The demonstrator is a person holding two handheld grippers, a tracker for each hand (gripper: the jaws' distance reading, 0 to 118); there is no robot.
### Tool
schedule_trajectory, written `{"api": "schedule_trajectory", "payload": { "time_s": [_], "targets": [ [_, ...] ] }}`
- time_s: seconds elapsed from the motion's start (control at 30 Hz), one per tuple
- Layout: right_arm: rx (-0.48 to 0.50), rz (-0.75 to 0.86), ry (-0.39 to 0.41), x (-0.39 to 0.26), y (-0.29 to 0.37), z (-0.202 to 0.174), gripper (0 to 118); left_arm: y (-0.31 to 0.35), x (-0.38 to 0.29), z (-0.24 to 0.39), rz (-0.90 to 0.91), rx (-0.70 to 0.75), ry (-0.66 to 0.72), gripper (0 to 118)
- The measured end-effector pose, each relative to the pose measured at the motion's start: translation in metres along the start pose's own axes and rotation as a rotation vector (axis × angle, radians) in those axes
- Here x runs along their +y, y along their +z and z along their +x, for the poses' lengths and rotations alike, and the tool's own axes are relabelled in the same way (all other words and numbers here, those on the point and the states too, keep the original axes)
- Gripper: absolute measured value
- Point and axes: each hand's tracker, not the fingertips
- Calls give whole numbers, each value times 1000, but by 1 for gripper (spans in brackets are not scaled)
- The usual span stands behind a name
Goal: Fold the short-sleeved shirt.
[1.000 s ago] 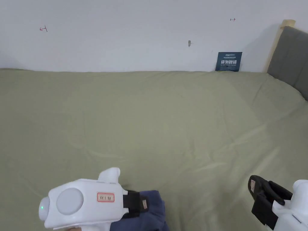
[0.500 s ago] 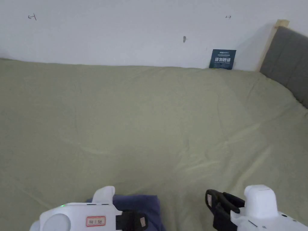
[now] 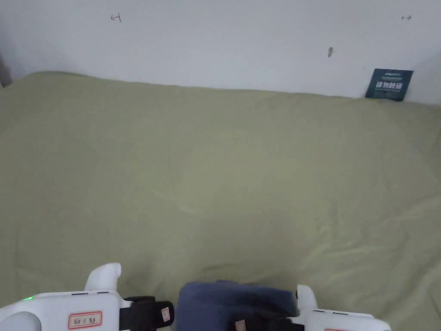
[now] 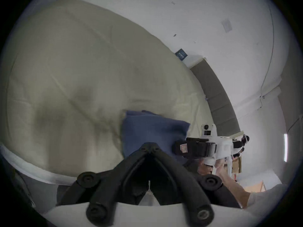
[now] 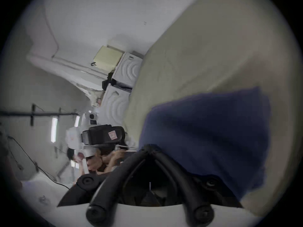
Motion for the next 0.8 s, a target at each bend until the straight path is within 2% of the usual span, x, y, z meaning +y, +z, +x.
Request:
{"api": "schedule_trajectory", "payload": {
  "time_s": [0.03, 0.1, 0.13, 0.17, 0.23, 0.27, 0.3, 0.33, 0.37, 0.6, 0.67, 0.7, 0.73, 0.77, 0.8],
  "targets": [
    [-16, 8, -25, 0, -3, 16, 1, -3, 1, -7, -9, 1, 8, 0],
    [98, 23, -153, -2, -1, 43, 1, -10, 3, -20, -36, -35, 53, 0],
    [150, 55, -191, -2, 3, 47, 1, -12, 4, -24, -38, -40, 59, 0],
    [165, 77, -203, -2, 6, 48, 1, -15, 6, -28, -47, -46, 66, 0],
    [145, 59, -177, -2, 6, 44, 1, -23, 9, -32, -77, -85, 70, 1],
    [145, 53, -169, -1, 6, 44, 1, -27, 10, -33, -95, -129, 77, 19],
    [152, 50, -178, 0, 6, 44, 1, -31, 12, -35, -112, -160, 90, 75],
    [164, 47, -195, 1, 7, 45, 1, -37, 15, -37, -128, -204, 121, 112],
    [173, 47, -199, 1, 7, 45, 1, -45, 15, -36, -155, -221, 135, 118],
    [195, 36, -228, 0, 8, 45, 1, -103, 16, -36, -251, -384, 199, 116],
    [201, 39, -235, -1, 8, 44, 1, -110, 16, -32, -252, -386, 207, 109],
    [199, 43, -242, -1, 9, 43, 1, -112, 16, -30, -235, -357, 203, 95],
    [198, 46, -246, -1, 9, 42, 1, -111, 17, -31, -220, -335, 180, 70],
    [199, 52, -250, -1, 10, 41, 1, -111, 18, -34, -209, -276, 178, 36],
    [179, 60, -250, 1, 13, 36, 1, -113, 18, -38, -213, -241, 191, 33]
  ]
}}
